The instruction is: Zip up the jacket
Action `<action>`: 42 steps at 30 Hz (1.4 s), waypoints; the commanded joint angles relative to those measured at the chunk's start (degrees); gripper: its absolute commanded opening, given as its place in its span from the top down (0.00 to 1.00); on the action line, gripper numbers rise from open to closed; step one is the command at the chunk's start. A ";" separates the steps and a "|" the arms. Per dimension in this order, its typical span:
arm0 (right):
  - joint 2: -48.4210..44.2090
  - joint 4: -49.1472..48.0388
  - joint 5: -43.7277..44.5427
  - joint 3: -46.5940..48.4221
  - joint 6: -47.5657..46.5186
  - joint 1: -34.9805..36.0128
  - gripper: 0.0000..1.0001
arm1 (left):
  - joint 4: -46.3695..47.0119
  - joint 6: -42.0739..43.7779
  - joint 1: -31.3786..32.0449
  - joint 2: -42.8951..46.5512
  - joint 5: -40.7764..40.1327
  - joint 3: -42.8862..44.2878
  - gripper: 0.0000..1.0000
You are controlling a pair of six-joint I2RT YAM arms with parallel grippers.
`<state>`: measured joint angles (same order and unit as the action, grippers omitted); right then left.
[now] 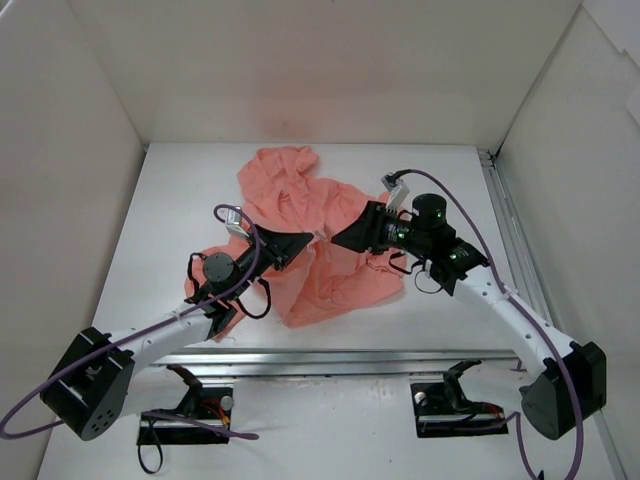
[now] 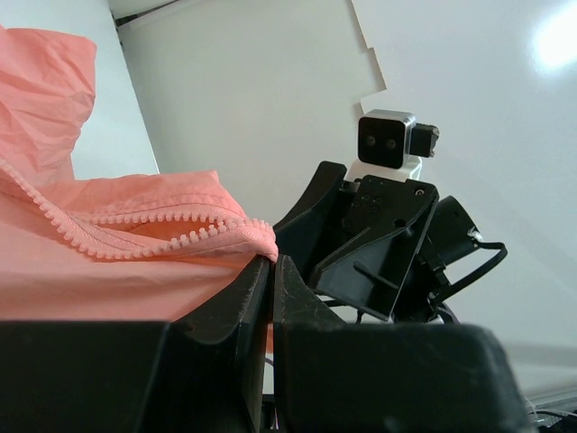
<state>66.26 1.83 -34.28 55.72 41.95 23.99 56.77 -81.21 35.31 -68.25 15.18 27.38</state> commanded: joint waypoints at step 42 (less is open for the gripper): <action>3.70 5.03 -2.19 7.56 -14.80 3.08 0.64 | 3.96 0.26 -0.15 0.66 1.61 3.56 1.00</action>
<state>72.25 8.23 -36.67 63.00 28.73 26.76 56.38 -81.21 35.24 -68.86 15.64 27.86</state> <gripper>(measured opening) 0.349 0.013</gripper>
